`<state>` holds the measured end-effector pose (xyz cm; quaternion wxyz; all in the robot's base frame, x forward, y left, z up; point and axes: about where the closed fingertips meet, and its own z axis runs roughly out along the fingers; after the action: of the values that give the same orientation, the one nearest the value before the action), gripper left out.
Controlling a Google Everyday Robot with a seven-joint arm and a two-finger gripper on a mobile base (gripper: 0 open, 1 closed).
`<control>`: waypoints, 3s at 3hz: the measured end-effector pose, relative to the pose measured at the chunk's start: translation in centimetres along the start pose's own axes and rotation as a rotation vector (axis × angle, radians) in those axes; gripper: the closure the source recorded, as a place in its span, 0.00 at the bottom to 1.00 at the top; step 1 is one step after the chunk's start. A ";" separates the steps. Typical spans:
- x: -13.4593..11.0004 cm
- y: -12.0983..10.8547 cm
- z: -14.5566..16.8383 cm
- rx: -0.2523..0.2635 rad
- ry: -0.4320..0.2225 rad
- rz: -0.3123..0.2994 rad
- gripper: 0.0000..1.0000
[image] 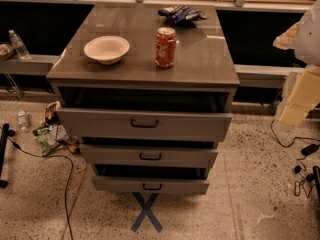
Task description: Place coke can into paper bowl
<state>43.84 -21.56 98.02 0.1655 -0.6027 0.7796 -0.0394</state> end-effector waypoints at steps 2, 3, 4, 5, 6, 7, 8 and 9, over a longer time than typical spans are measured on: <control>-3.2 -2.9 0.6 0.021 -0.078 0.016 0.00; -7.1 -7.5 1.5 0.038 -0.269 0.133 0.00; -13.5 -9.7 3.5 -0.021 -0.583 0.325 0.00; -16.5 -10.0 6.8 -0.049 -0.691 0.446 0.00; -17.4 -11.7 6.1 0.013 -0.736 0.462 0.00; -17.4 -11.7 6.1 0.013 -0.736 0.462 0.00; -18.6 -12.0 7.6 0.019 -0.778 0.484 0.00; -20.9 -14.1 11.0 0.062 -0.860 0.505 0.00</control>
Offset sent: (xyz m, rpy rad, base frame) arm 0.0849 0.0533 0.0195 0.1735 -0.0775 -0.0010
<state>64.85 -3.95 95.70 0.4943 -0.3516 0.7607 0.2308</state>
